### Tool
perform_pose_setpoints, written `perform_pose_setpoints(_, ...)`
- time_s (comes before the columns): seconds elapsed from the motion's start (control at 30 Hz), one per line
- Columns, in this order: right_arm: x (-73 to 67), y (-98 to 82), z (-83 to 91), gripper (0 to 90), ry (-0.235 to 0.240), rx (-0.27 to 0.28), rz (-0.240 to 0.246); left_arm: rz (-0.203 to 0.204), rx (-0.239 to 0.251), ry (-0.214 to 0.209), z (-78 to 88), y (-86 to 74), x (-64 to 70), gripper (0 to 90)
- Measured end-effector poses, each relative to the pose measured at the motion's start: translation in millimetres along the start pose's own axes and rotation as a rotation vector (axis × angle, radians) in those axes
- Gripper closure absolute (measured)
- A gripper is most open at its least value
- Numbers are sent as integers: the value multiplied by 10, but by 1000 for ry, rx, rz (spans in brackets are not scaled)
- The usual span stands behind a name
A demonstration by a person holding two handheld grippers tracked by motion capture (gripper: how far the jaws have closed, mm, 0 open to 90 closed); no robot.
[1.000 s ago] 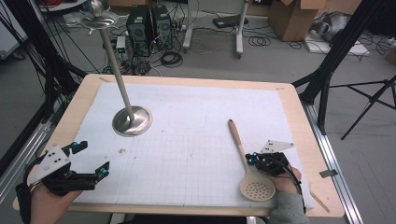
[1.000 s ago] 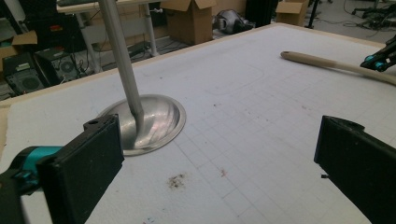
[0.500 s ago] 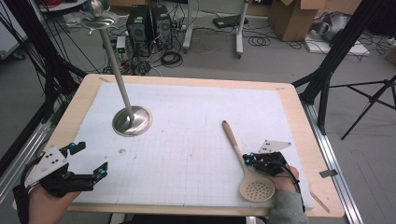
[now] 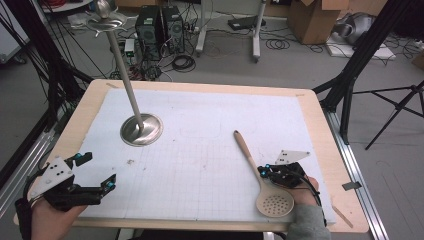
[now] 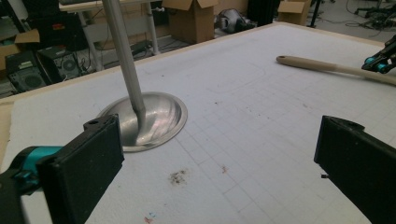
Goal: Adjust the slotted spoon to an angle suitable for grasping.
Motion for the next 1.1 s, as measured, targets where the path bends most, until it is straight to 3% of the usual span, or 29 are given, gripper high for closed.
perform_pose_setpoints(0.17, 27, 5, 48, 899, -20, 37, -1, 11, 3, 4, 17, -16, -20, 18)
perform_pose_setpoints(0.27, 79, 16, 118, 899, -59, 22, -17, 11, 9, 5, 30, -6, -30, 18)
perform_pose_setpoints(0.43, 121, 80, 264, 898, -50, 54, -25, 11, 6, 5, 22, -9, -23, 18)
perform_pose_setpoints(0.53, 105, 124, 295, 898, -56, 38, -17, 12, 3, 2, 9, -15, -20, 18)
perform_pose_setpoints(0.7, 85, 166, 264, 898, -26, 11, -56, 28, 24, -29, -9, 13, 5, 18)
perform_pose_setpoints(0.8, 104, 218, 235, 899, -40, -11, -83, 25, 12, -32, -30, 3, 13, 18)
perform_pose_setpoints(0.9, 94, 296, 200, 899, -58, -35, -70, 23, 7, -29, -36, -1, 13, 18)
perform_pose_setpoints(1.1, 117, 388, 116, 899, -40, -59, -29, 27, 14, -28, -11, -1, -4, 18)
Point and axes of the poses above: each handheld gripper's, and its own axes: z roughly backward along the jaws, y roughly out of its top, x roughly to its right, the point moved 1 cm from there along -z, roughly forward along the jaws, and after that the axes turned 2 degrees about -y, right-handed, at the moved point
